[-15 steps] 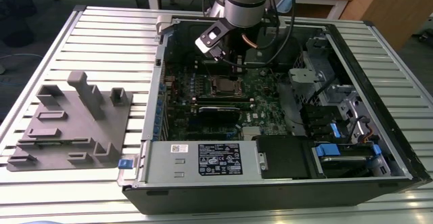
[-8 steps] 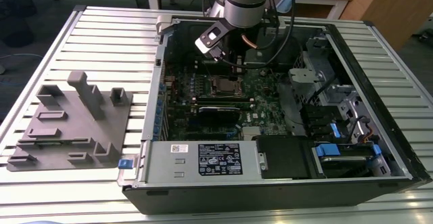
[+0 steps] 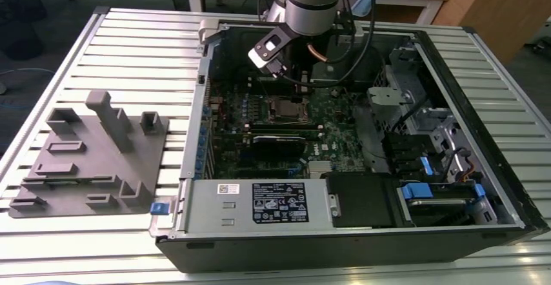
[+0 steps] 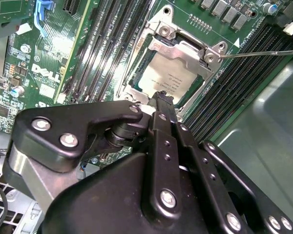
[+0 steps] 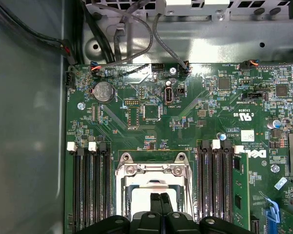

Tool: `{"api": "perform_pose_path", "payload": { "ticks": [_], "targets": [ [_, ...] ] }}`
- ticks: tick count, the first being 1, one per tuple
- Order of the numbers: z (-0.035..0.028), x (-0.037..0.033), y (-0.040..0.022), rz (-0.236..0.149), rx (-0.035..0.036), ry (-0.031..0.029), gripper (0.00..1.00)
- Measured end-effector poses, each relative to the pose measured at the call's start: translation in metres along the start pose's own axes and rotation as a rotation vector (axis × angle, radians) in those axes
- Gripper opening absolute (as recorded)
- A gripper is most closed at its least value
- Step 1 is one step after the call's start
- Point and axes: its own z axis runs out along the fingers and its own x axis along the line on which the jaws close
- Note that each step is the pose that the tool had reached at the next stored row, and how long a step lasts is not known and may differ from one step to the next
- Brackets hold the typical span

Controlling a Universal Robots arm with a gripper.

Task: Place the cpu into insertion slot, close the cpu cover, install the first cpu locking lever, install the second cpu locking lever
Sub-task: 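Close the cpu cover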

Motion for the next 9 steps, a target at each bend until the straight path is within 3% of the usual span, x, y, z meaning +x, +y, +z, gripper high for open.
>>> {"api": "perform_pose_path", "payload": {
  "ticks": [4, 9],
  "targets": [
    [0.0001, 0.0000, -0.0001, -0.024, 0.0003, 0.0011, 0.11],
    [0.0003, 0.0000, -0.0001, -0.095, 0.0014, 0.0040, 0.11]
  ]
}}
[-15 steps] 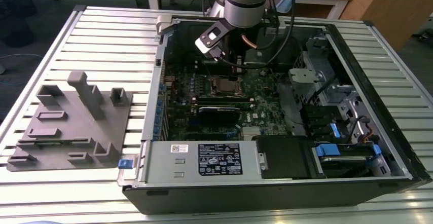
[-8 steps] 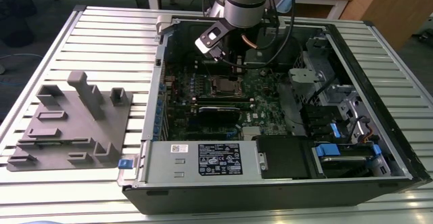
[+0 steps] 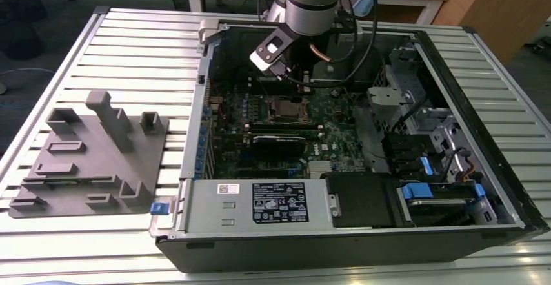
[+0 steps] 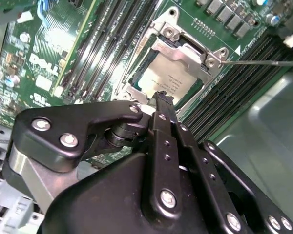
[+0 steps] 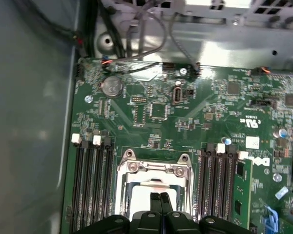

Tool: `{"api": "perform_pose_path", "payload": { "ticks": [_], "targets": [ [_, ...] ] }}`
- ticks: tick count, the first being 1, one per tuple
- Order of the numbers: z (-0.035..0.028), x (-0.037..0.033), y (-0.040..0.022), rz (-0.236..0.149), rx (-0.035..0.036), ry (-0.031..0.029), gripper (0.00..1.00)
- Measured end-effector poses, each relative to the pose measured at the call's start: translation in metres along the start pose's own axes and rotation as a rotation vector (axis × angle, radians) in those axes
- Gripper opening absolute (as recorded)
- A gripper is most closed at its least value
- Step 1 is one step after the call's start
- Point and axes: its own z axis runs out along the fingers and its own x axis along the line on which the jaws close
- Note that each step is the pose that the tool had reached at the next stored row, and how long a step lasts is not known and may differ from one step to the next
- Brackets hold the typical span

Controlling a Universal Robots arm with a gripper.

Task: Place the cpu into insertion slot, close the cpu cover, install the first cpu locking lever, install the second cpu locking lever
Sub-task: 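Close the cpu cover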

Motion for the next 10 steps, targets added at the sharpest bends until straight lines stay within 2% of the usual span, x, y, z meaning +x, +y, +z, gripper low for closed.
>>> {"api": "perform_pose_path", "payload": {
  "ticks": [10],
  "targets": [
    [0.0008, 0.0000, 0.0000, -0.178, 0.0027, 0.0071, 0.11]
  ]
}}
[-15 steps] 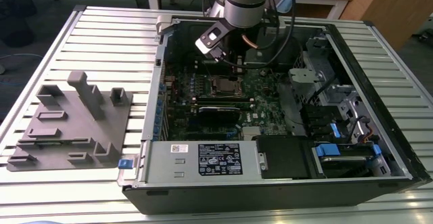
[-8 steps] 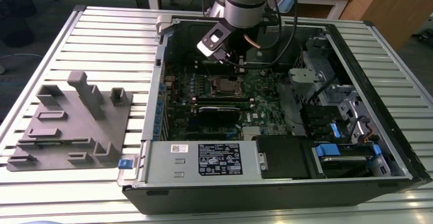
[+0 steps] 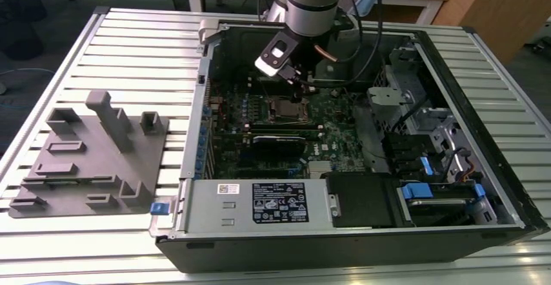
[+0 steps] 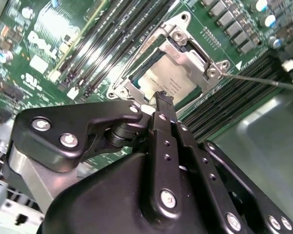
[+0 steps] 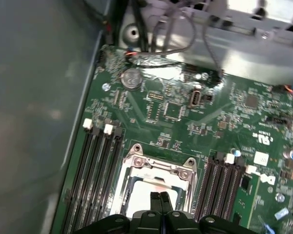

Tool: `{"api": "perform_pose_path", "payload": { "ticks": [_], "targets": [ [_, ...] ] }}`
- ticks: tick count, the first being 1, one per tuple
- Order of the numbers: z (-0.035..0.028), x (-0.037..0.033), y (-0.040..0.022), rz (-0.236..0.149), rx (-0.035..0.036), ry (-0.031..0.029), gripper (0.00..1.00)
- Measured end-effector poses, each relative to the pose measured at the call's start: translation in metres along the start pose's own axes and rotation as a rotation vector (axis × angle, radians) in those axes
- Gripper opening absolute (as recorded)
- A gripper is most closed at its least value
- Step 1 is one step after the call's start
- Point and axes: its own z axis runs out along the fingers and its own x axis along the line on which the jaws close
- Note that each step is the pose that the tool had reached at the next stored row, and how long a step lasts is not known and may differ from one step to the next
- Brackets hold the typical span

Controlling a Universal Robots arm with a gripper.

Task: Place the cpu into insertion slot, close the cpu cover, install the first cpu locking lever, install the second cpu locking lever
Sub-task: 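Close the cpu cover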

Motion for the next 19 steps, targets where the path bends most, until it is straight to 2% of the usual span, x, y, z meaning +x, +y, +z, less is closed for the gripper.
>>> {"api": "perform_pose_path", "payload": {
  "ticks": [19],
  "targets": [
    [0.0017, 0.0000, -0.0001, -0.339, 0.0051, 0.0137, 0.11]
  ]
}}
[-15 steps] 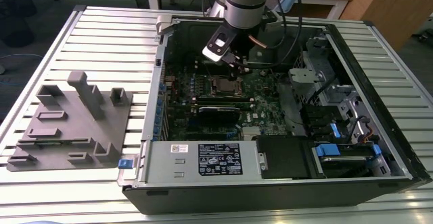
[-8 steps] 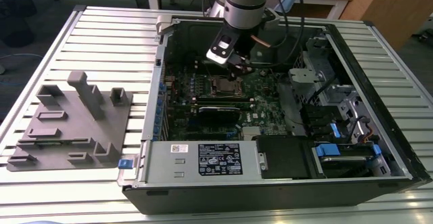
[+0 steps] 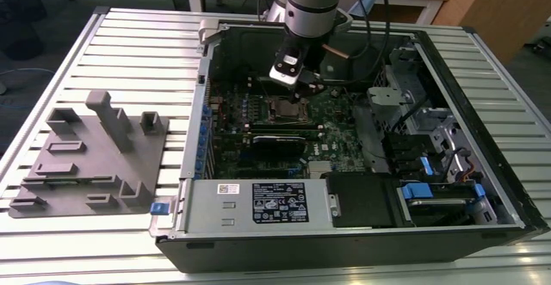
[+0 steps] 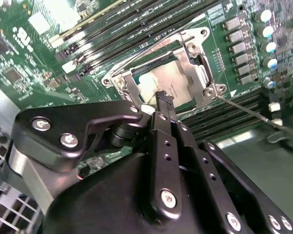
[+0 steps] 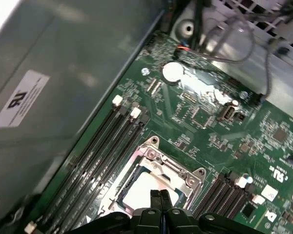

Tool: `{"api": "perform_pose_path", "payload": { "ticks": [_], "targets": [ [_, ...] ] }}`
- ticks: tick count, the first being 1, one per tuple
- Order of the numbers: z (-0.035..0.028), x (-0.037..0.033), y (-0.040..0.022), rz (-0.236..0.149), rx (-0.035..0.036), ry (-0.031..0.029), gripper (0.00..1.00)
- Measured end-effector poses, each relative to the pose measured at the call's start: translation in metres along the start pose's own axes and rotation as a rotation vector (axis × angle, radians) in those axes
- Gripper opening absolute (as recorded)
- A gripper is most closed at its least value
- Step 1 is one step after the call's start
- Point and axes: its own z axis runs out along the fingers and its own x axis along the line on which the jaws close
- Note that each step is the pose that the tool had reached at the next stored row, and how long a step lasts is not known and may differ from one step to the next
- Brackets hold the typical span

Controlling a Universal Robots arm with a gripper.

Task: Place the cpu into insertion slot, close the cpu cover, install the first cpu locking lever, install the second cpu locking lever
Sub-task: 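Close the cpu cover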

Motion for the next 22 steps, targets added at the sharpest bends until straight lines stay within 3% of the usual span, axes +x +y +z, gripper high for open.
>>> {"api": "perform_pose_path", "payload": {
  "ticks": [16, 22],
  "targets": [
    [0.0000, 0.0000, 0.0000, -0.009, 0.0001, 0.0005, 0.11],
    [0.0004, 0.0000, -0.0001, -0.085, 0.0012, 0.0035, 0.11]
  ]
}}
